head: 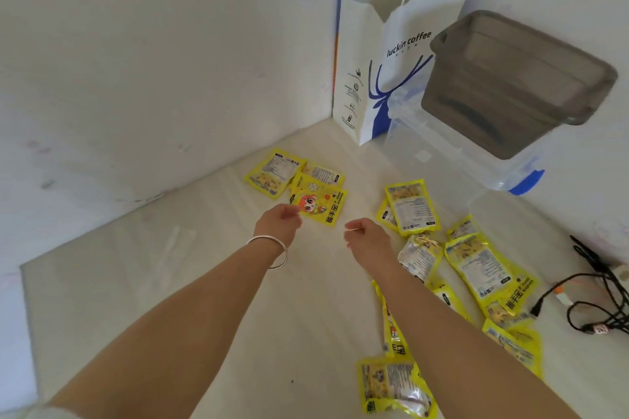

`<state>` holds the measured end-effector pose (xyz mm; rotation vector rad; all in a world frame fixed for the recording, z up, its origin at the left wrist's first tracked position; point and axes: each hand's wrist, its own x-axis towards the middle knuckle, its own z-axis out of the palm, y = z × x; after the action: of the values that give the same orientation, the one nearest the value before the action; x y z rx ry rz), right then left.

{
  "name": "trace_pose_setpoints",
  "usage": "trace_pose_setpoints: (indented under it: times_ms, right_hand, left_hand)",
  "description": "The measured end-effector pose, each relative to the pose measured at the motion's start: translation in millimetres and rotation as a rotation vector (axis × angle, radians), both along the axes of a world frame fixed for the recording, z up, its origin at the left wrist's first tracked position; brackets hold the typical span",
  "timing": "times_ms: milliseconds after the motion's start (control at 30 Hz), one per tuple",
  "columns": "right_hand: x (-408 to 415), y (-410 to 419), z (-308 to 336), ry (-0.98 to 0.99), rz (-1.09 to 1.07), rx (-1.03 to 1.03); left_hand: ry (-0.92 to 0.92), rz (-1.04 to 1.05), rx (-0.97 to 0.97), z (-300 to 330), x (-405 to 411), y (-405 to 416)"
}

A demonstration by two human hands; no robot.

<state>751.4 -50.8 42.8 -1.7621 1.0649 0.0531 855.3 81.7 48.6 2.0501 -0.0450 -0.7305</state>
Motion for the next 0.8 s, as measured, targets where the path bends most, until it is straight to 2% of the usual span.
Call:
trace_pose_setpoints:
  times_ms: [167, 367, 433, 600, 800]
  right_hand:
    - [39, -15, -9, 0.056, 0.086, -0.17]
    - [76, -23, -28, 0.067, 0.23, -0.424]
    - [86, -28, -31, 0.065, 0.274, -0.485]
    - [103, -33, -38, 0.193, 0.566, -0.588]
    - [92, -27, -44, 0.215, 0.573, -0.6]
  left_hand:
    - [-0.269, -0.134, 0.265, -21, 47, -17]
    - [-0.425, -0.307, 0.489, -45, 78, -32]
    - [-0.447, -0.351, 0.518, -50, 82, -37]
    - [-0.462, -0.431, 0.582, -62, 84, -44]
    - [-0.493, -0.481, 0.518, -58, 68, -46]
